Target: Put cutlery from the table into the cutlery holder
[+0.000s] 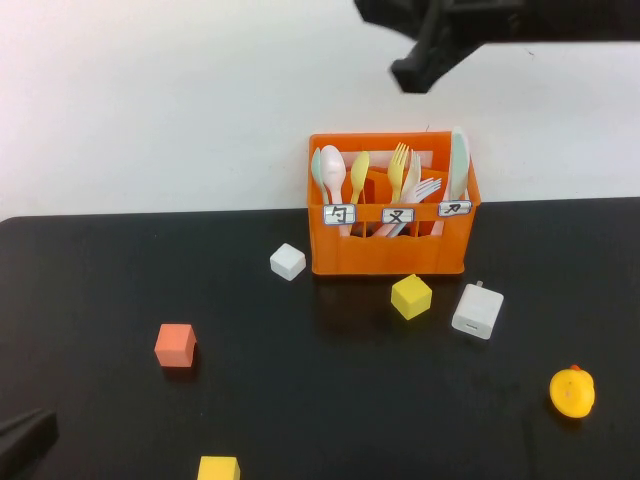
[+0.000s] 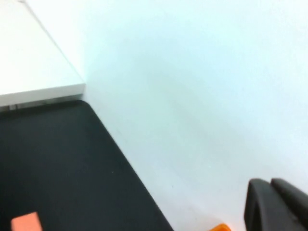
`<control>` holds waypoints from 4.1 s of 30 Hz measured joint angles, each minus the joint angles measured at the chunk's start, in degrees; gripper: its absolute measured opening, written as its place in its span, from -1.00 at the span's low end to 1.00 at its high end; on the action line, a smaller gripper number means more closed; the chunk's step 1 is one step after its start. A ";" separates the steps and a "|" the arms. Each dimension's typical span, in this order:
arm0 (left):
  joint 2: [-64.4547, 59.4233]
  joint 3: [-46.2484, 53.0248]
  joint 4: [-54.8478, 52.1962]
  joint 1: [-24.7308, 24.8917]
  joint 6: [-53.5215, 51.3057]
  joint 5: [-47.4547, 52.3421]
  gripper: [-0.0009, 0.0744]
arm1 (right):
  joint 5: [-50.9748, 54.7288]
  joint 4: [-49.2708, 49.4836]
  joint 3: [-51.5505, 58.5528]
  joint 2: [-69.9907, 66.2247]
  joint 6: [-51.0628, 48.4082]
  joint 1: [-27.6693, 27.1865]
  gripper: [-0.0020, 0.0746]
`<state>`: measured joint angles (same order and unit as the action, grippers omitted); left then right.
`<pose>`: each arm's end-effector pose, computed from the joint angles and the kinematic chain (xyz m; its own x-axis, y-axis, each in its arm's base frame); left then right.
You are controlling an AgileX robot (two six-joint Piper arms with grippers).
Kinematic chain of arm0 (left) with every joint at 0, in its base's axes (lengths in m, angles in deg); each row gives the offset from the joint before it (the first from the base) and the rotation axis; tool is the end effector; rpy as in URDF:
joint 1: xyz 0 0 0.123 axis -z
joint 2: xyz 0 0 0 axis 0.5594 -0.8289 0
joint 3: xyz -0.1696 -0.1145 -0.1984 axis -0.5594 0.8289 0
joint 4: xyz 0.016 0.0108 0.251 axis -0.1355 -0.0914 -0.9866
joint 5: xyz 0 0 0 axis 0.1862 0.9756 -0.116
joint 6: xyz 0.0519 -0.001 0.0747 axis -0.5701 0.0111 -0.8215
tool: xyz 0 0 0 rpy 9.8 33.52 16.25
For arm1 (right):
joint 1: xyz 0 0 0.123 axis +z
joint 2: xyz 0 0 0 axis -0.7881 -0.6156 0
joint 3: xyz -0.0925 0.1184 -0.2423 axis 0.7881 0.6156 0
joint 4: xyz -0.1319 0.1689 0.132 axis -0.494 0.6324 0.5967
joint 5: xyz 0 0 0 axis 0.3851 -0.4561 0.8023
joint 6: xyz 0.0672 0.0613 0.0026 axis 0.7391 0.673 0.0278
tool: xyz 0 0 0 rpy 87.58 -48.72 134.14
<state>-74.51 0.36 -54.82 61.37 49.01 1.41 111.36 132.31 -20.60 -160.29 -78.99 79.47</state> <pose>0.0789 -0.0325 0.2788 -0.4321 -0.0561 -0.9001 0.2934 0.9350 -0.1992 0.3353 0.2051 0.4163 0.0938 -0.4266 -0.8996 -0.7301 0.5849 -0.3535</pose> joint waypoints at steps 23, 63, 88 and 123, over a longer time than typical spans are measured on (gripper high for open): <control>13.20 5.72 -0.75 0.00 0.00 -5.94 -0.98 | -6.45 -21.48 55.63 38.15 17.66 0.00 -0.93; 13.20 5.97 1.83 0.00 0.00 -4.47 -0.98 | 14.64 -49.24 71.64 84.91 56.11 0.00 -0.95; 14.53 14.17 2.33 -15.61 0.00 -12.28 -0.98 | 14.64 -49.24 71.64 85.13 56.25 0.00 -0.95; 23.16 24.41 8.74 -24.96 -10.74 -10.97 -0.98 | 14.77 -49.24 71.64 85.15 56.37 0.00 -0.95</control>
<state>-51.35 24.77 -46.08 36.41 38.27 -9.56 126.13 83.07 51.04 -75.13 -22.61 79.47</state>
